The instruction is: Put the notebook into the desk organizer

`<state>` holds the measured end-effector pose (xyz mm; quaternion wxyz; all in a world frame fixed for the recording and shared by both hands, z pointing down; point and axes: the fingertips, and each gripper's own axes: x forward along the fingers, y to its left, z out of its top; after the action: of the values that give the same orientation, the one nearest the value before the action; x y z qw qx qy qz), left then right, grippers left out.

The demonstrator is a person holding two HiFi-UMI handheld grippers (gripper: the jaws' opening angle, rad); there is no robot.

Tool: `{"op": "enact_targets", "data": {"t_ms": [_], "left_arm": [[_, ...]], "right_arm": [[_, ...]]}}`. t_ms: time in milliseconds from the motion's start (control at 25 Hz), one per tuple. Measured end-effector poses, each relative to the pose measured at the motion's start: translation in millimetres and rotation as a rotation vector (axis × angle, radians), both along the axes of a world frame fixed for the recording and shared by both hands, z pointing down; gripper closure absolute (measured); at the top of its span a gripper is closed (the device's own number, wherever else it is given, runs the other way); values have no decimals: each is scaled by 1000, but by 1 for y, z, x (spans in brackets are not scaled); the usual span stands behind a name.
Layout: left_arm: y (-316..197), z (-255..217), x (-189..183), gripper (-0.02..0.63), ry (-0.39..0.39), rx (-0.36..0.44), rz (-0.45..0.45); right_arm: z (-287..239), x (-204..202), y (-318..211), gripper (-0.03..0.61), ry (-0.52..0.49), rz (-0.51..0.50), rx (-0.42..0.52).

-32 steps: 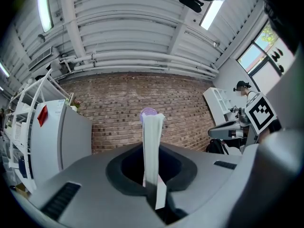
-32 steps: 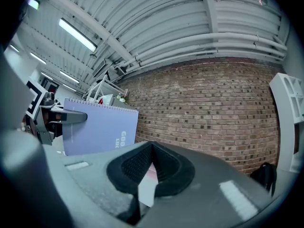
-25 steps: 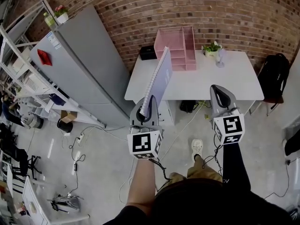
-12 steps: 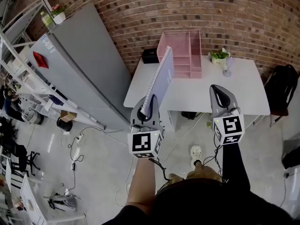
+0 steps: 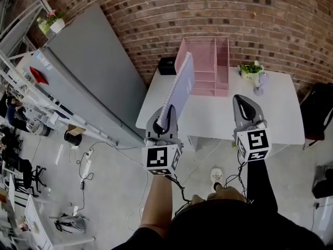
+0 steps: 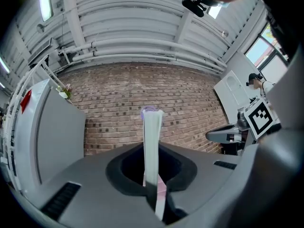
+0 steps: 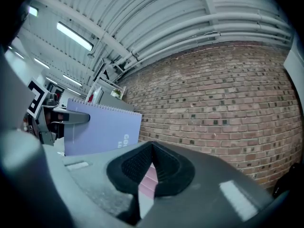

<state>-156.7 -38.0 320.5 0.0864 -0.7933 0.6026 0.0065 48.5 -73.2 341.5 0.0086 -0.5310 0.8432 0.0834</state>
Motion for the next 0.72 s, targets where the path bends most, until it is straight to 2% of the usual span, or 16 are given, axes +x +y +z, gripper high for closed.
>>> {"op": "enact_targets", "data": {"t_ms": [720], "left_arm": [[-170, 17, 22, 578, -1, -50, -65]], "right_arm": [[11, 31, -170, 578, 17, -38, -26]]}}
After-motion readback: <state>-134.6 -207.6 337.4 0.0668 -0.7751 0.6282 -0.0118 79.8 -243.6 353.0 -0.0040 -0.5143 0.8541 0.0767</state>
